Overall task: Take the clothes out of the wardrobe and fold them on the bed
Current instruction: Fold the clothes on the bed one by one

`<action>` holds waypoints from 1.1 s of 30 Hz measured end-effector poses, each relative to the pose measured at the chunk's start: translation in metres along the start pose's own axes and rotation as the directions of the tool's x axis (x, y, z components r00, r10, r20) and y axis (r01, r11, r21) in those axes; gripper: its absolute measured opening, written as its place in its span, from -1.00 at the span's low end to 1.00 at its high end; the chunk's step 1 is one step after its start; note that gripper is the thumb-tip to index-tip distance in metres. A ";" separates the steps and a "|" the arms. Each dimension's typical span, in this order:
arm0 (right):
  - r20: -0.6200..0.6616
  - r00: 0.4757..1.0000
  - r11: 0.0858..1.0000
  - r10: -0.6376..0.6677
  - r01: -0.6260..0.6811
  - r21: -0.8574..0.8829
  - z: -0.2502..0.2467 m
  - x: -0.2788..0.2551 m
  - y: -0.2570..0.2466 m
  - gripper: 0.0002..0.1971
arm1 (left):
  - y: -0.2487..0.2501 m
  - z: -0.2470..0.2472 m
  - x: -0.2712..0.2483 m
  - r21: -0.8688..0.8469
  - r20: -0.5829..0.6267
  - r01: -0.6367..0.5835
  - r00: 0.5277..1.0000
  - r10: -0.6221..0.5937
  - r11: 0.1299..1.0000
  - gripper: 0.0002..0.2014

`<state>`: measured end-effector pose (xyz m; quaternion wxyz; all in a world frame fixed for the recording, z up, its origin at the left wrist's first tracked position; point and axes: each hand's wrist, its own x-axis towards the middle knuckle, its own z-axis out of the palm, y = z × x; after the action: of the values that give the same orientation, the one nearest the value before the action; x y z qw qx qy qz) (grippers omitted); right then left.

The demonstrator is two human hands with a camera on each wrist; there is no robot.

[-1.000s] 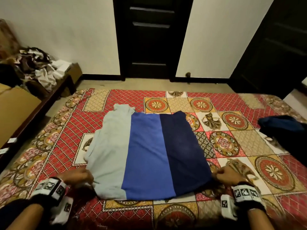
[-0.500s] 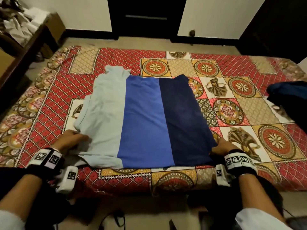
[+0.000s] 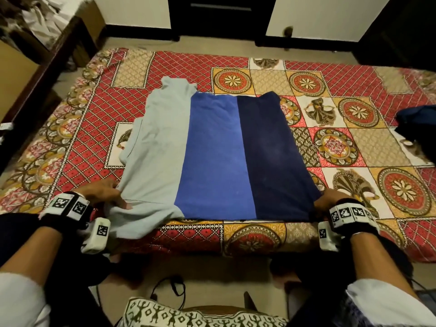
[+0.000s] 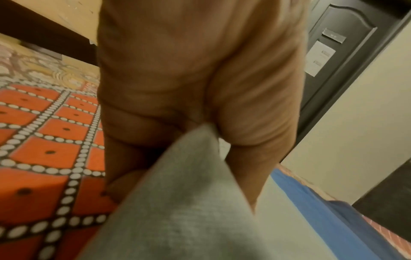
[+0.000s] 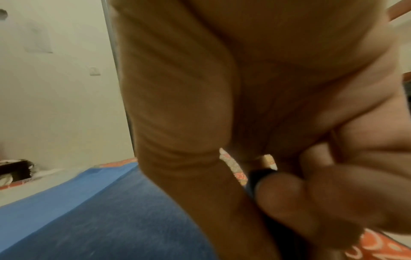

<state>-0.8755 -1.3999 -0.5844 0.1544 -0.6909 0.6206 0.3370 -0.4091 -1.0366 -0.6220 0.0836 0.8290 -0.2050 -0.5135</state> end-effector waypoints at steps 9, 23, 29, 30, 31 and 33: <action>-0.099 0.995 0.999 0.015 -0.019 -0.049 0.009 -0.009 -0.005 -0.72 | 0.005 -0.005 -0.007 -0.019 -0.022 0.016 1.000 -0.017 1.000 -0.43; -0.388 0.807 0.895 -0.445 0.422 -0.147 0.002 0.042 -0.081 -0.12 | 0.046 -0.040 0.061 -0.544 -0.544 -0.194 0.822 -0.168 0.816 -0.73; -0.329 0.882 0.937 -0.339 0.286 -0.198 0.016 0.068 -0.085 -0.04 | 0.025 -0.058 0.064 -0.498 -0.685 -0.193 0.685 -0.247 0.846 -0.88; -0.326 0.888 0.942 -0.325 0.272 -0.196 0.016 0.068 -0.086 -0.03 | 0.021 -0.056 0.064 -0.468 -0.665 -0.134 0.704 -0.248 0.873 -0.89; -0.332 0.889 0.946 -0.316 0.266 -0.186 0.016 0.068 -0.088 -0.03 | 0.017 -0.054 0.067 -0.394 -0.675 -0.072 0.699 -0.236 0.916 -0.85; -0.385 0.865 0.947 -0.321 0.291 -0.136 0.012 0.069 -0.090 -0.07 | 0.017 -0.044 0.070 -0.146 -0.793 -0.037 0.601 -0.095 0.989 -0.67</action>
<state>-0.7917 -1.4273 -0.6570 0.0496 -0.8401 0.5088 0.1815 -0.3472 -1.0850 -0.6526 0.2186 0.9656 -0.0943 -0.1045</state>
